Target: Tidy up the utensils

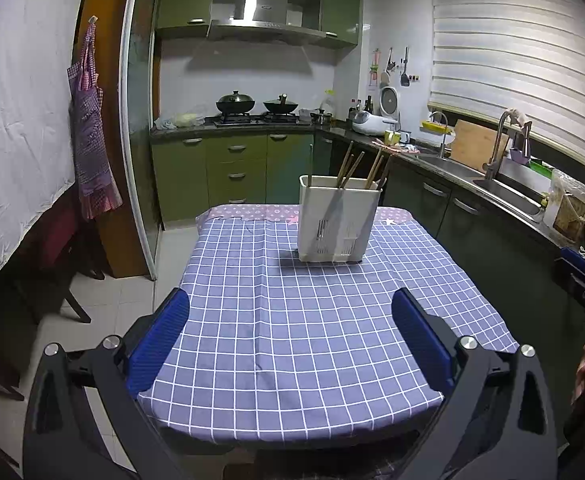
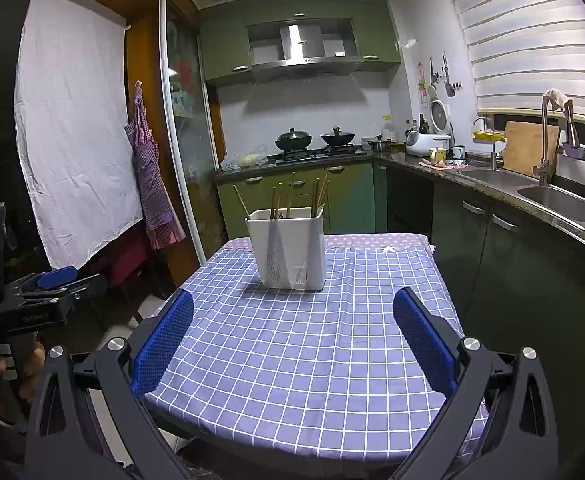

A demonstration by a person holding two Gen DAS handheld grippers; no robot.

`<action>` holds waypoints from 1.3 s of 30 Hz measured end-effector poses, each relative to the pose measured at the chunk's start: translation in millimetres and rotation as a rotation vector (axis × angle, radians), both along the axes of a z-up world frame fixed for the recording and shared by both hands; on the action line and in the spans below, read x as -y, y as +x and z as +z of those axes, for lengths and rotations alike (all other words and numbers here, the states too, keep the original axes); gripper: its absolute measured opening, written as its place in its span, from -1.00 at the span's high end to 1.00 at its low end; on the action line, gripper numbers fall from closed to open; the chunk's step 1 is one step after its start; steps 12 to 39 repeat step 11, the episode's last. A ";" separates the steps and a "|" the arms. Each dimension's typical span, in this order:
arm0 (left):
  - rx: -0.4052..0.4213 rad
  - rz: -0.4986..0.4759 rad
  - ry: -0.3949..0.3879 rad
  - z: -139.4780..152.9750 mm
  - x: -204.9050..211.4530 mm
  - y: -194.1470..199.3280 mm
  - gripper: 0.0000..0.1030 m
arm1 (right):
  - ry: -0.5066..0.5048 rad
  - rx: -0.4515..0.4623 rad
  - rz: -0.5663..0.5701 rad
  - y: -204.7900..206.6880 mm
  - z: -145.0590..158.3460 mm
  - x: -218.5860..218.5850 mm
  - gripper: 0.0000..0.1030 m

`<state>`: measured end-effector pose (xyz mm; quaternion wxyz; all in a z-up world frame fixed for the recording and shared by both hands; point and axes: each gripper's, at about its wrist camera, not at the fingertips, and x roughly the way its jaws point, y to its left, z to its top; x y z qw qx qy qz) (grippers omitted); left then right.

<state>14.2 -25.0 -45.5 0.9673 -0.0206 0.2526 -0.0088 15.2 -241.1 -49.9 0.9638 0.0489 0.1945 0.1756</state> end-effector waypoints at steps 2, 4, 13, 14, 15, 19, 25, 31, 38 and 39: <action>-0.004 -0.001 0.000 -1.0 0.2 0.0 -0.87 | 0.000 0.001 -0.001 -0.2 0.3 0.0 -0.91; -0.013 -0.002 -0.009 -2.2 -1.1 0.9 -0.87 | 0.001 0.000 0.000 0.0 0.0 -0.1 -0.91; -0.011 0.015 -0.012 -4.5 -4.8 2.6 -0.87 | -0.001 -0.001 0.000 0.3 0.3 -0.6 -0.91; -0.011 0.015 -0.012 -4.5 -4.8 2.6 -0.87 | -0.001 -0.001 0.000 0.3 0.3 -0.6 -0.91; -0.011 0.015 -0.012 -4.5 -4.8 2.6 -0.87 | -0.001 -0.001 0.000 0.3 0.3 -0.6 -0.91; -0.011 0.015 -0.012 -4.5 -4.8 2.6 -0.87 | -0.001 -0.001 0.000 0.3 0.3 -0.6 -0.91; -0.011 0.015 -0.012 -4.5 -4.8 2.6 -0.87 | -0.001 -0.001 0.000 0.3 0.3 -0.6 -0.91; -0.011 0.015 -0.012 -4.5 -4.8 2.6 -0.87 | -0.001 -0.001 0.000 0.3 0.3 -0.6 -0.91; -0.011 0.015 -0.012 -4.5 -4.8 2.6 -0.87 | -0.001 -0.001 0.000 0.3 0.3 -0.6 -0.91; -0.011 0.015 -0.012 -4.5 -4.8 2.6 -0.87 | -0.001 -0.001 0.000 0.3 0.3 -0.6 -0.91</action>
